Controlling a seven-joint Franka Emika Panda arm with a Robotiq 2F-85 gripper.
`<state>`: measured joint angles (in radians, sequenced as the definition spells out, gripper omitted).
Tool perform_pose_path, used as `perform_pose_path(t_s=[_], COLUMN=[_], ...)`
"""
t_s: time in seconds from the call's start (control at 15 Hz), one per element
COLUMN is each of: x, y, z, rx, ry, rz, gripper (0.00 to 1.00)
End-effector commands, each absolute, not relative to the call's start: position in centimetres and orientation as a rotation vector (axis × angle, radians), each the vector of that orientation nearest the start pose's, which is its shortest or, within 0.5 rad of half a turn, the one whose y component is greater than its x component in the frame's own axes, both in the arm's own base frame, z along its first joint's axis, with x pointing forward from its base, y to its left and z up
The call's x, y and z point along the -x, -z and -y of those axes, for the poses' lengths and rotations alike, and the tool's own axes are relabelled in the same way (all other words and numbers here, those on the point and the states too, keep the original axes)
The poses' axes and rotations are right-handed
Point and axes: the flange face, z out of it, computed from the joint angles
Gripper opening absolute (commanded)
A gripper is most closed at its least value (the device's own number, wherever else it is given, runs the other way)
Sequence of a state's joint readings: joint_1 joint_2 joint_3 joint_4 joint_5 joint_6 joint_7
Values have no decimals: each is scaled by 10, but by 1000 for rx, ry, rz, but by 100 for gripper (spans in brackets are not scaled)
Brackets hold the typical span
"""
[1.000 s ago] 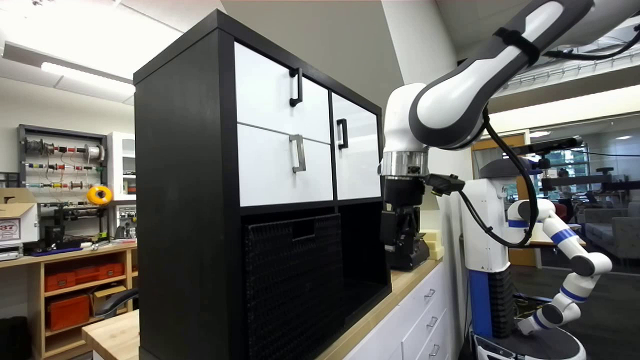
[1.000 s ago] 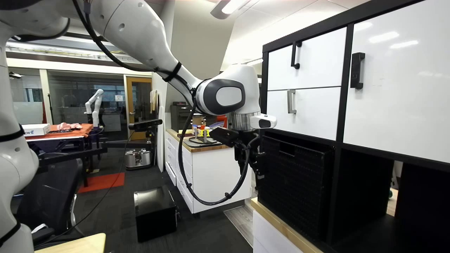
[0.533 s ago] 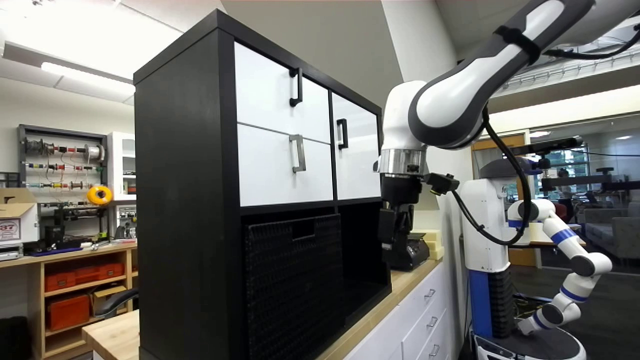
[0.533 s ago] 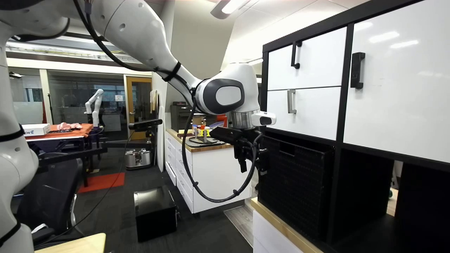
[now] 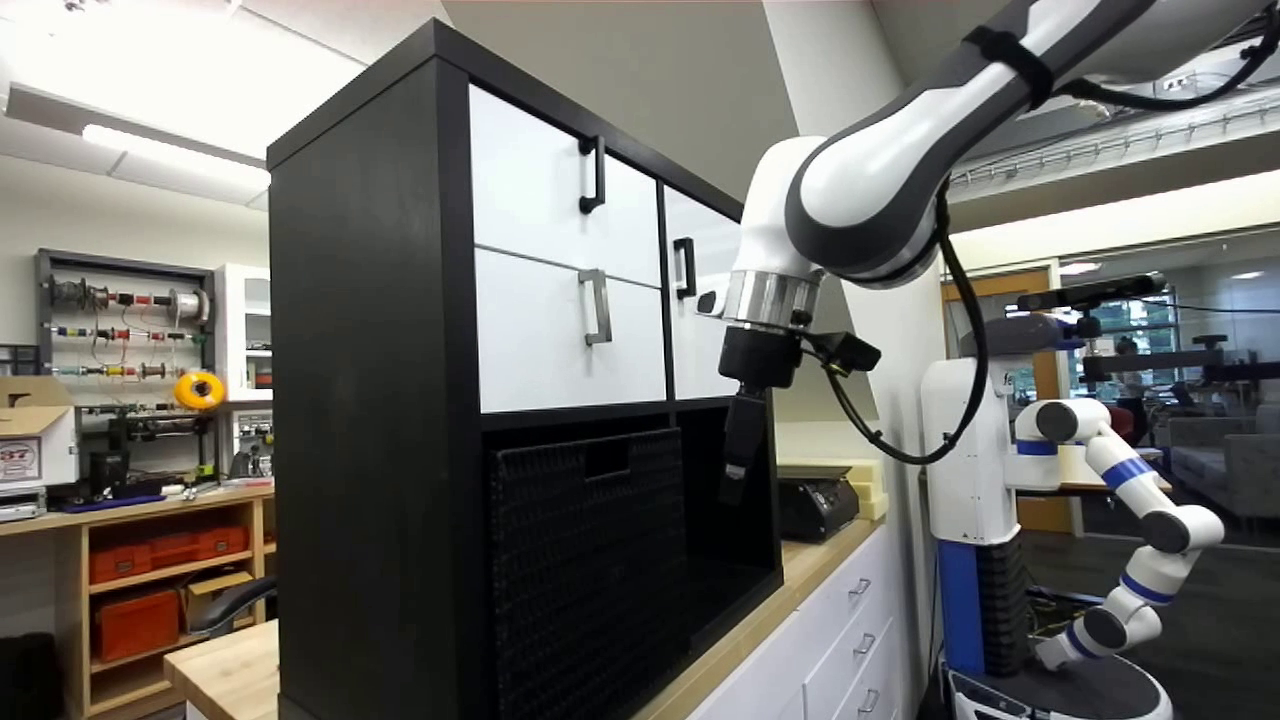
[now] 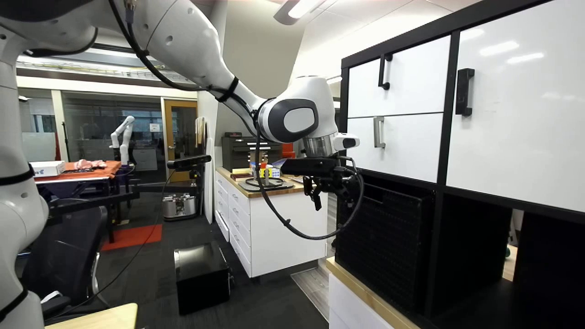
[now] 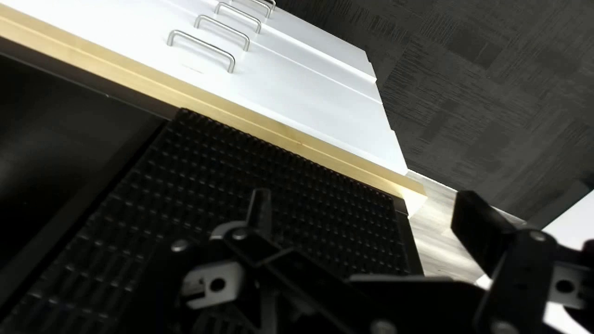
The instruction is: Pull out the black bin from underneath cabinet
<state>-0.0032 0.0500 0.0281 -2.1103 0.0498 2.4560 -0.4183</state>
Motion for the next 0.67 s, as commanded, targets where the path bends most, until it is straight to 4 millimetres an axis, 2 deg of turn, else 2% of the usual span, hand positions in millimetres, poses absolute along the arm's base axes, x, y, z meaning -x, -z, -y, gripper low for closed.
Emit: perform_pose_path(t_s=[0.0, 0.27, 0.6], x=[-593, -599, -609], y=[-418, -414, -425], z=[-27, -43, -60], rx=[2992, 2940, 2884], ry=[516, 579, 788], rz=[895, 1198, 1478], gripper=[100, 100, 100])
